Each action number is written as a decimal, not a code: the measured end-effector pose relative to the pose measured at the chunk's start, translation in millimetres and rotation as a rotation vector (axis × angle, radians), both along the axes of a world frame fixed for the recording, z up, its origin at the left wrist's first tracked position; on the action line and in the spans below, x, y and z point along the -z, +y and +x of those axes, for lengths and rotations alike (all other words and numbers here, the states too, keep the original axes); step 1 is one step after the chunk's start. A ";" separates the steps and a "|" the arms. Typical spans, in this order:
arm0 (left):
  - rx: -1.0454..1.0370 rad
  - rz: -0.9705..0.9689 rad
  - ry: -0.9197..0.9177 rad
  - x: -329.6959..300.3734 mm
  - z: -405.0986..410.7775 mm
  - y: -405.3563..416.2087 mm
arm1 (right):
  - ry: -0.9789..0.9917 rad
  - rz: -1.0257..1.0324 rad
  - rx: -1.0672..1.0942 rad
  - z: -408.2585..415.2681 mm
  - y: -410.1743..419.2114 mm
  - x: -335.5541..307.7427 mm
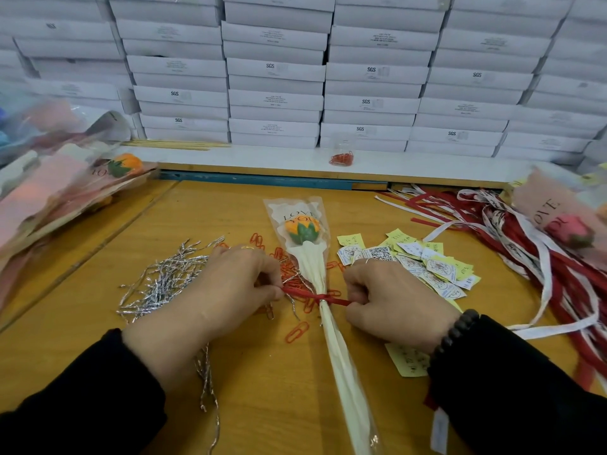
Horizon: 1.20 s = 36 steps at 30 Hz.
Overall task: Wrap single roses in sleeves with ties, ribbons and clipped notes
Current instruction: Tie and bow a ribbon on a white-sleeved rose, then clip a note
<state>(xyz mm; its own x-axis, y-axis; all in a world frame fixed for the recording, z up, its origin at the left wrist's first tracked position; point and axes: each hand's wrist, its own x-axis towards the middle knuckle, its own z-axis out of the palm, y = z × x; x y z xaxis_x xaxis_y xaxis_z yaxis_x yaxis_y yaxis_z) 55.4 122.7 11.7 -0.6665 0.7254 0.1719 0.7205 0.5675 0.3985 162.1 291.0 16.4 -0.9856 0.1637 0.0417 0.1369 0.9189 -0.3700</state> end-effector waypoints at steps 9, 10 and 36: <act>-0.031 0.055 -0.171 -4.8 -0.7 -3.2 | 0.044 -0.275 0.084 0.3 -0.1 -0.3; -0.030 0.116 -0.250 -5.9 -1.0 -3.9 | 0.059 -0.333 0.094 0.1 0.8 0.2; 0.101 0.566 -0.839 -10.3 -6.7 -10.3 | 0.151 -0.345 0.062 -5.0 -2.3 14.6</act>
<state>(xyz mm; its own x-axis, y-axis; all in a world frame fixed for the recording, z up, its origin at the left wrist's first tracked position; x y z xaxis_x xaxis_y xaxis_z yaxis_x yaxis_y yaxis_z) 48.7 112.3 22.0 -0.6701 0.7421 0.0126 0.1191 0.0908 0.9887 157.0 288.6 1.8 -0.9604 0.2526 0.1176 0.1088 0.7287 -0.6761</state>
